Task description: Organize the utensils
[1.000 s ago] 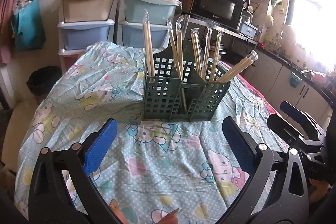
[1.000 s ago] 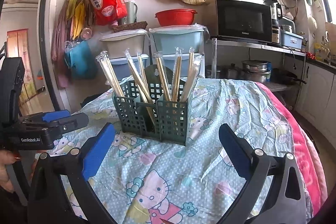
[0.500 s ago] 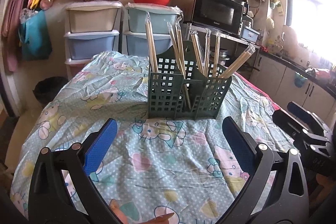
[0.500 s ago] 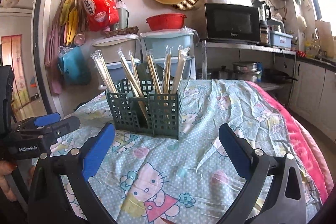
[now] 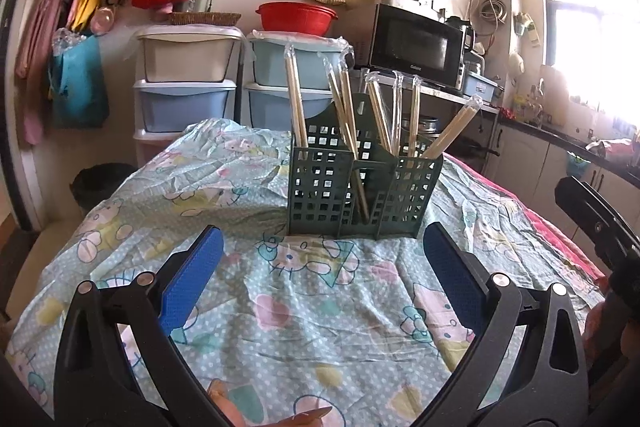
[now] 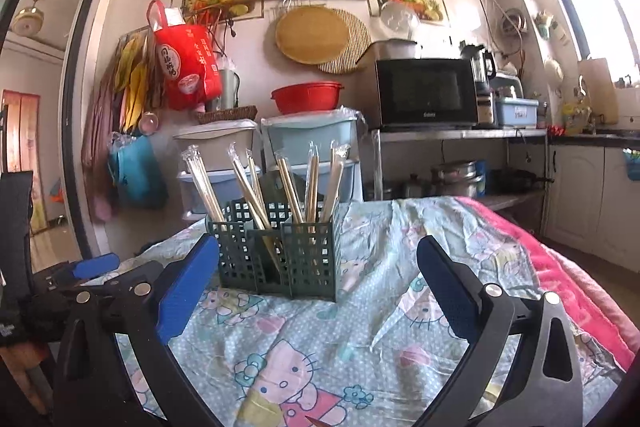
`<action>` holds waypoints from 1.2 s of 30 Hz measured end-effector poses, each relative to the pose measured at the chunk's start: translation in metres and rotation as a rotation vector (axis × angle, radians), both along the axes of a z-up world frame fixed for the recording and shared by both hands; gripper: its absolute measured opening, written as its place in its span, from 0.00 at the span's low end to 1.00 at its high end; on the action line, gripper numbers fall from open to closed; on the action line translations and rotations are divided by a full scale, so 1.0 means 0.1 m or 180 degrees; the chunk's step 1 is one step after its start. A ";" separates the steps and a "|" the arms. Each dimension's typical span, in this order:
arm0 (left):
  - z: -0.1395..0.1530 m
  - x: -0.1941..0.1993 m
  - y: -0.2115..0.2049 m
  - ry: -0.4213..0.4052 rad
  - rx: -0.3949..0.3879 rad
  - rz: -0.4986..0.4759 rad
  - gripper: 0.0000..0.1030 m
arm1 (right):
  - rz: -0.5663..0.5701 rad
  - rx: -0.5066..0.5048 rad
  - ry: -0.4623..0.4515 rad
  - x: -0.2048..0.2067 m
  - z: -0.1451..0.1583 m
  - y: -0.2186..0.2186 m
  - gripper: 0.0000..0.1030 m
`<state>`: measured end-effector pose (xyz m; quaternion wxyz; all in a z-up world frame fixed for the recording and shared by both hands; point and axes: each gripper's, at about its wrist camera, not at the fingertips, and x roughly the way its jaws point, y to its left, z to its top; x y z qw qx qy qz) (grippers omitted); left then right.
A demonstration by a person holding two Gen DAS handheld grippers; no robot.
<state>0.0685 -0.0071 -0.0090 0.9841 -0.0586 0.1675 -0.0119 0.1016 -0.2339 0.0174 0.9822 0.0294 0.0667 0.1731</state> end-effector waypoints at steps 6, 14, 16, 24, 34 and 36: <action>0.00 0.00 0.03 0.0002 -0.0029 0.0032 0.90 | -0.0032 -0.0009 0.0026 0.02 -0.03 0.00 0.94; 0.00 0.00 0.04 0.0007 -0.0031 0.0023 0.90 | -0.0037 -0.0014 0.0040 0.03 -0.04 0.01 0.94; 0.00 0.00 0.04 0.0010 -0.0029 0.0027 0.90 | -0.0040 -0.0015 0.0040 0.03 -0.04 0.01 0.94; 0.00 -0.01 0.04 0.0009 -0.0024 0.0036 0.90 | -0.0028 -0.0027 0.0036 0.04 -0.05 0.02 0.94; 0.00 -0.02 0.04 0.0010 -0.0026 0.0039 0.90 | -0.0031 -0.0013 0.0036 0.03 -0.06 0.02 0.94; 0.00 -0.02 0.05 0.0015 -0.0025 0.0046 0.90 | -0.0032 -0.0013 0.0033 0.02 -0.06 0.02 0.94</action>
